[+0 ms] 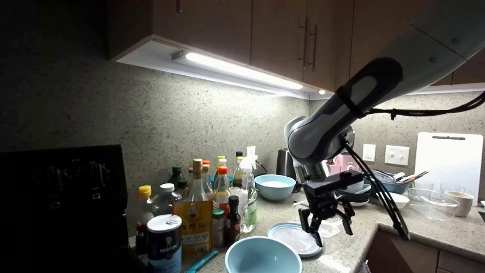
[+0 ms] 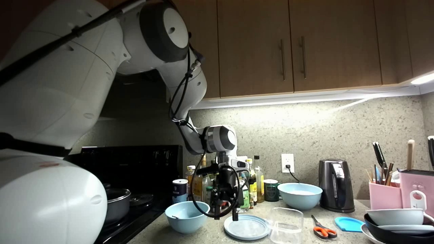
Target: Pick up the spoon and put it in the bowl
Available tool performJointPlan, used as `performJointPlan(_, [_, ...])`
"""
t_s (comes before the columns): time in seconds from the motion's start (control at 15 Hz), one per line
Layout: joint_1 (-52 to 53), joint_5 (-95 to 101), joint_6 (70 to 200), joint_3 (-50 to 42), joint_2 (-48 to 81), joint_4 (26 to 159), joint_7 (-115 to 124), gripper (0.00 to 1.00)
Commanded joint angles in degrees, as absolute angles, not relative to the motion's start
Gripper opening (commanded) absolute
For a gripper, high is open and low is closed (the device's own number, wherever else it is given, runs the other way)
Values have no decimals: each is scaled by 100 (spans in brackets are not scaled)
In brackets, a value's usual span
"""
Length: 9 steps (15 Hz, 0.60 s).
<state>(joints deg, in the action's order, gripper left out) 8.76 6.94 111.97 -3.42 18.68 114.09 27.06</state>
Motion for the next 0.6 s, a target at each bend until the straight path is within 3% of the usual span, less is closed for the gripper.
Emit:
performJointPlan(0.0, [765,884,11100,-327,1868,11388,2750,100])
performJointPlan(0.33, [706,1002,11036,-397,1868,11343,2751,100])
performJointPlan(0.53, [746,2162,10820,-541,2225,11001,2389,100])
